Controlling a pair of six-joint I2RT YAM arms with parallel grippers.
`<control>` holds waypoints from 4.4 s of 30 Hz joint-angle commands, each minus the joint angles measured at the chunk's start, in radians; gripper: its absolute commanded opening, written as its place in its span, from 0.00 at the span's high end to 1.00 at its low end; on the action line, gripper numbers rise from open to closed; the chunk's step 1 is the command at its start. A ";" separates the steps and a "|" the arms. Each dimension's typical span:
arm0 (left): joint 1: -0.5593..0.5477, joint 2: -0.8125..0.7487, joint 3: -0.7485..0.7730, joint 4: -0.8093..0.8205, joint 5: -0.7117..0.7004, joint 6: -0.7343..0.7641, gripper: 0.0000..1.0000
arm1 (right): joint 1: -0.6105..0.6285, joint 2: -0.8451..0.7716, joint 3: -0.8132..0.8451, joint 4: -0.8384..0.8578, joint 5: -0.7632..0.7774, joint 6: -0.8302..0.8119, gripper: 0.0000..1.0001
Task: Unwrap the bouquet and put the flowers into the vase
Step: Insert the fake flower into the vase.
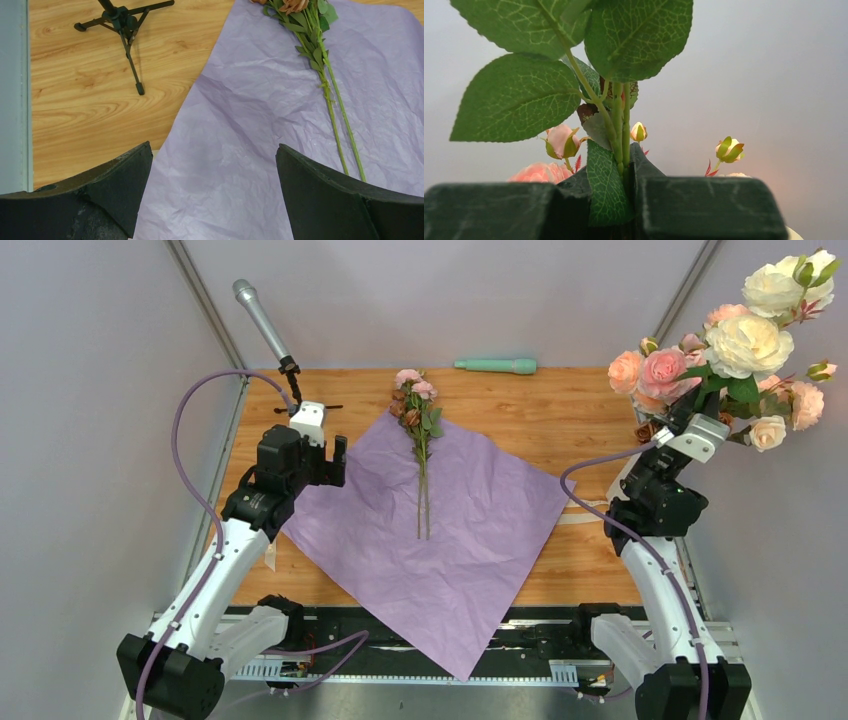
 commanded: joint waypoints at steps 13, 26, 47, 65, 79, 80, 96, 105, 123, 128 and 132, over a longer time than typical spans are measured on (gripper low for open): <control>0.005 -0.013 -0.004 0.032 0.021 0.005 0.00 | -0.036 -0.009 -0.053 -0.043 0.065 0.016 1.00; 0.005 -0.009 -0.003 0.033 0.029 0.002 0.00 | -0.036 -0.040 -0.102 -0.093 0.078 0.067 1.00; 0.005 -0.026 -0.009 0.032 0.033 0.003 0.00 | -0.059 0.007 0.228 -0.524 0.029 0.135 1.00; 0.004 -0.038 -0.011 0.028 0.024 0.009 0.00 | -0.095 0.010 0.192 -0.534 0.002 0.167 1.00; 0.004 -0.034 -0.012 0.029 0.024 0.008 0.00 | -0.106 -0.014 0.100 -0.530 0.035 0.221 1.00; 0.004 -0.034 -0.011 0.029 0.024 0.009 0.00 | -0.108 -0.016 0.096 -0.533 0.036 0.223 1.00; 0.004 -0.034 -0.012 0.030 0.024 0.009 0.00 | -0.108 -0.006 0.025 -0.495 0.094 0.259 1.00; 0.004 -0.033 -0.012 0.030 0.024 0.009 0.00 | -0.108 -0.027 -0.019 -0.483 0.142 0.305 1.00; 0.004 -0.031 -0.012 0.030 0.027 0.008 0.00 | -0.108 -0.019 -0.049 -0.471 0.176 0.303 1.00; 0.004 -0.033 -0.012 0.030 0.027 0.007 0.00 | -0.108 -0.021 -0.051 -0.471 0.179 0.303 0.91; 0.004 -0.033 -0.012 0.030 0.027 0.008 0.00 | -0.108 -0.034 -0.055 -0.478 0.170 0.311 0.77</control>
